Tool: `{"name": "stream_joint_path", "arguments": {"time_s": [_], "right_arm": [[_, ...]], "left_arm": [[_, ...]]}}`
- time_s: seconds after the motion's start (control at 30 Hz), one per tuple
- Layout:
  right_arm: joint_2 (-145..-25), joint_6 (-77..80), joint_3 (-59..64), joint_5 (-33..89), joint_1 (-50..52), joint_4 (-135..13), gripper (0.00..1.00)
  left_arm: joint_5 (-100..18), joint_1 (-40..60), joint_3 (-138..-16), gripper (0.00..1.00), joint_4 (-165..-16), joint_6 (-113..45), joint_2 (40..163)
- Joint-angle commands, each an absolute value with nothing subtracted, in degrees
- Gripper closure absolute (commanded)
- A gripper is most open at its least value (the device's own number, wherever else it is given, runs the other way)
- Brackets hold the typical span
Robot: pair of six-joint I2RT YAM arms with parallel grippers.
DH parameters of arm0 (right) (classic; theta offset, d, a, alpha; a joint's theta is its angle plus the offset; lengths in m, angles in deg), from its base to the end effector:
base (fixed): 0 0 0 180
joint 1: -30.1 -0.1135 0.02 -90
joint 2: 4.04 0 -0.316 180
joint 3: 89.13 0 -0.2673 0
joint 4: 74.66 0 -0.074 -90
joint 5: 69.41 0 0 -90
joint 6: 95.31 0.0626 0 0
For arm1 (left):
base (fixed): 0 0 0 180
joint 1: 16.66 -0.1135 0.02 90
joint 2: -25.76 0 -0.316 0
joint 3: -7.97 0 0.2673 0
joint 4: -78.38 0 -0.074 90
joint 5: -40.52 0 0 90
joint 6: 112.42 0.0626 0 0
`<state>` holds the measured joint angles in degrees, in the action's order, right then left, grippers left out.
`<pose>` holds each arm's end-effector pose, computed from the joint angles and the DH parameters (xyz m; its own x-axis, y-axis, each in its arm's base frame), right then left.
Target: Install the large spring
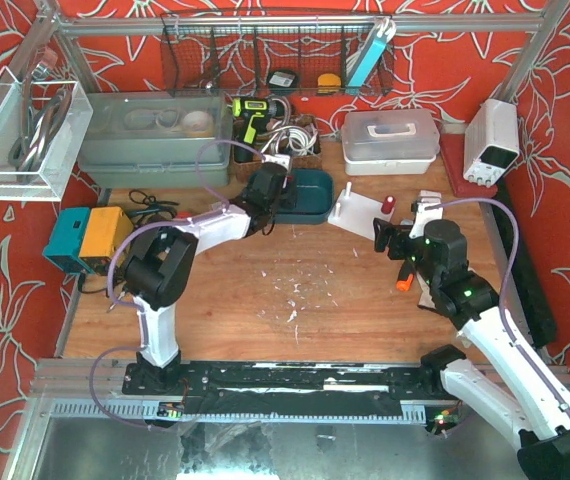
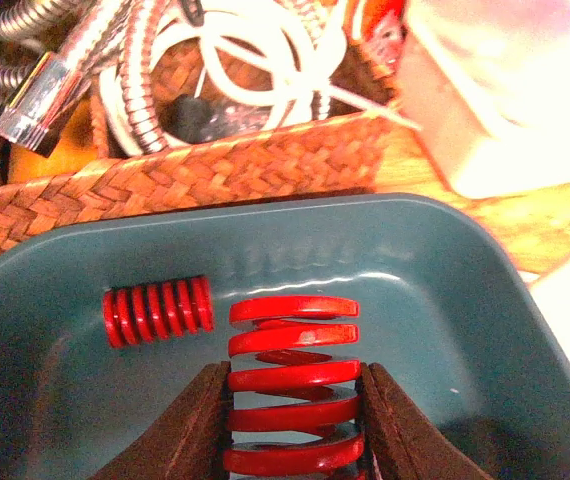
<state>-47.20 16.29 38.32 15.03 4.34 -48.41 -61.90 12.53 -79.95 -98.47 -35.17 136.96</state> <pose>0.1680 0.0744 0.3337 -0.3714 0.2276 -0.9002 -0.2284 0.9173 0.3262 0.4438 -0.2325 0.2423 -0.4470 0.0028 -0.8945 0.2148 0.9711 -0.1043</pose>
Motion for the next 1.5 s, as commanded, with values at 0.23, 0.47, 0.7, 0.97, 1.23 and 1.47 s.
{"name": "stream_joint_path", "arguments": {"time_s": [0.23, 0.47, 0.7, 0.97, 1.23, 1.47], "right_arm": [[-52.6, 17.8, 33.6, 21.4, 4.1, -45.1, 0.01], [-55.9, 24.5, 30.4, 35.9, 4.1, -46.4, 0.13], [-63.2, 29.4, 26.7, 51.3, 3.6, -51.0, 0.35], [-68.8, 28.2, 24.4, 54.7, 0.1, -51.3, 0.38], [-73.1, 29.3, 25.0, 57.6, -0.7, -53.9, 0.4], [-74.7, 28.9, 25.0, 61.1, -1.5, -55.3, 0.44]], "left_arm": [[-57.0, 20.1, -57.4, 0.99, -126.2, -22.3, 119.6], [-52.9, 24.6, -43.8, 1.0, -140.5, -17.9, 112.5], [-47.0, 27.7, -35.4, 1.0, -152.7, -10.6, 109.7], [-46.2, 29.8, -35.5, 1.0, -154.0, -8.9, 109.7], [-44.8, 30.7, -35.5, 1.0, -154.8, -8.5, 108.7], [-45.0, 31.3, -35.9, 1.0, -155.0, -7.4, 108.5]]}}
